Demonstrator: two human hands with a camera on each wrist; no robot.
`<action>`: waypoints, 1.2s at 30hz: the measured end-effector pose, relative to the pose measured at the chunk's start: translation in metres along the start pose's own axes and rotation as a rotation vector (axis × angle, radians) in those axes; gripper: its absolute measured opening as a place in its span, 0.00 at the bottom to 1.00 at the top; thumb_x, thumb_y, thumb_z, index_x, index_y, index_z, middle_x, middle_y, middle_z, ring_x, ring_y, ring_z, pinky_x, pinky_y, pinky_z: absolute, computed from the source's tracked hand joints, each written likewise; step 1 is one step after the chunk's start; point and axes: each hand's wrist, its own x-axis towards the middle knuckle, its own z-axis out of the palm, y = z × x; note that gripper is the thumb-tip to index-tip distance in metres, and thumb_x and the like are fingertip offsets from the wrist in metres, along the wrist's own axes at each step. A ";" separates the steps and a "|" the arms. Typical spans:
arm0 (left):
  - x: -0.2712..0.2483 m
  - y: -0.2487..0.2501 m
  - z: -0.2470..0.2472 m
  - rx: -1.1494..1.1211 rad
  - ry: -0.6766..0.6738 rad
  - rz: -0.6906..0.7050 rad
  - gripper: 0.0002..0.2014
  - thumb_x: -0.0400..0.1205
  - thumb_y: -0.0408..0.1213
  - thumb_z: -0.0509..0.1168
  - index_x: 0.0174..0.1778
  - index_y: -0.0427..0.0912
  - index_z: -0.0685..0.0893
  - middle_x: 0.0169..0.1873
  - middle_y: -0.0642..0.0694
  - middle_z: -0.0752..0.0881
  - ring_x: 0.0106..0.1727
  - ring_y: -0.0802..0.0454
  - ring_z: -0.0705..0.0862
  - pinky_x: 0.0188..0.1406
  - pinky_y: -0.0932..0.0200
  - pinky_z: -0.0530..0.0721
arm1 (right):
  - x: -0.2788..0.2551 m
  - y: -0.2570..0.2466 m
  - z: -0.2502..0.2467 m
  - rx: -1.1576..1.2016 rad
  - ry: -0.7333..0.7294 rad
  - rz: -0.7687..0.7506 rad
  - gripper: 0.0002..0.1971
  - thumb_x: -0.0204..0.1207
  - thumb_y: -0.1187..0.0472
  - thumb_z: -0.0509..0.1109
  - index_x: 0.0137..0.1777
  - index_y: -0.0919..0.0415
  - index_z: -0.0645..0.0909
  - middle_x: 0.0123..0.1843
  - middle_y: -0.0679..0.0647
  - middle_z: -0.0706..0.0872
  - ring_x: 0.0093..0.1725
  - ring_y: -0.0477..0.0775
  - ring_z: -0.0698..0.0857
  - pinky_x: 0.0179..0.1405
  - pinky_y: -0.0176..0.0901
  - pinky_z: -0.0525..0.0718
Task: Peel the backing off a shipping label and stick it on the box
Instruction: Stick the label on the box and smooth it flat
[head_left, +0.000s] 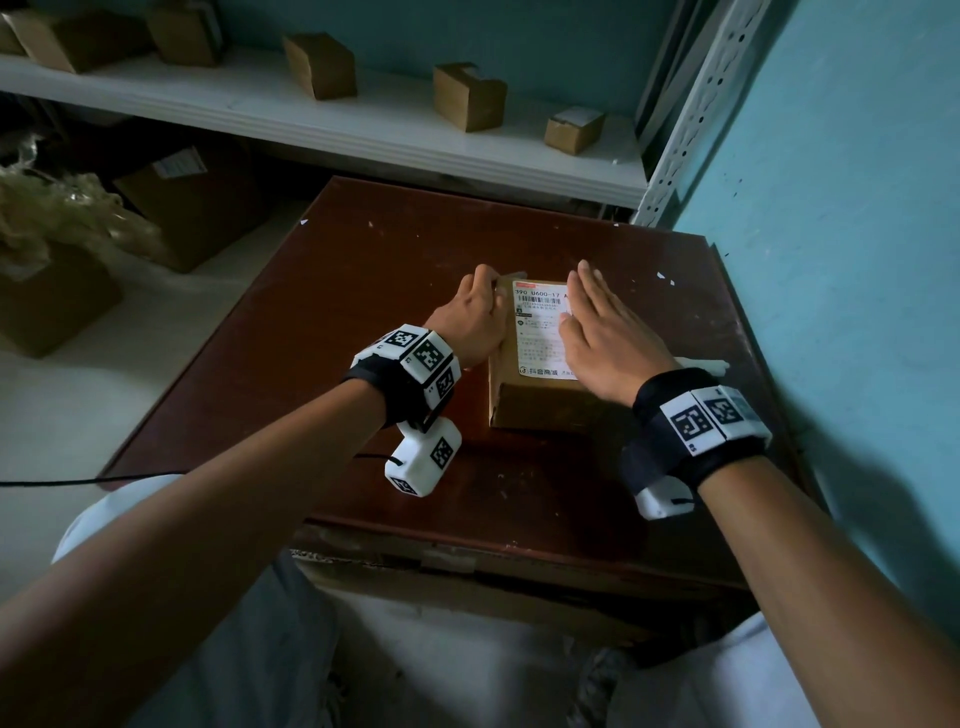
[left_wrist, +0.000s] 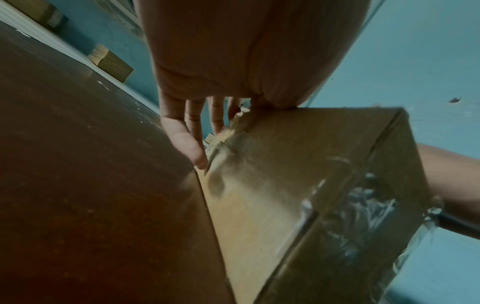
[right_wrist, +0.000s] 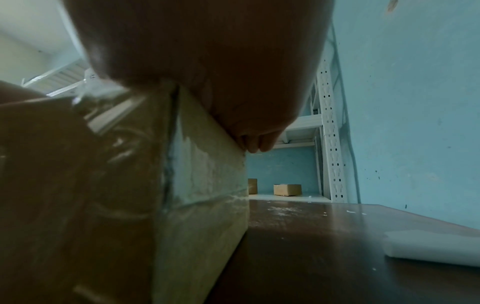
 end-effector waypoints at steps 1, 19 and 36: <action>0.000 0.000 0.000 -0.001 0.003 0.004 0.15 0.90 0.48 0.43 0.65 0.43 0.64 0.66 0.42 0.73 0.48 0.43 0.84 0.29 0.61 0.79 | -0.001 0.000 0.001 -0.010 0.005 0.000 0.29 0.88 0.51 0.39 0.86 0.61 0.38 0.87 0.53 0.36 0.86 0.47 0.38 0.83 0.41 0.38; -0.002 0.004 -0.002 -0.023 -0.021 -0.017 0.14 0.90 0.47 0.44 0.65 0.44 0.65 0.61 0.43 0.72 0.44 0.43 0.84 0.31 0.57 0.80 | -0.017 -0.033 0.010 -0.166 0.036 -0.156 0.30 0.88 0.51 0.37 0.85 0.63 0.38 0.87 0.58 0.36 0.86 0.51 0.38 0.84 0.44 0.38; -0.001 0.001 -0.003 0.032 -0.002 0.027 0.15 0.90 0.47 0.44 0.63 0.42 0.68 0.63 0.44 0.76 0.53 0.41 0.85 0.56 0.40 0.84 | 0.000 -0.046 0.006 -0.068 -0.039 -0.114 0.30 0.88 0.51 0.39 0.86 0.63 0.39 0.87 0.55 0.36 0.86 0.49 0.38 0.86 0.46 0.40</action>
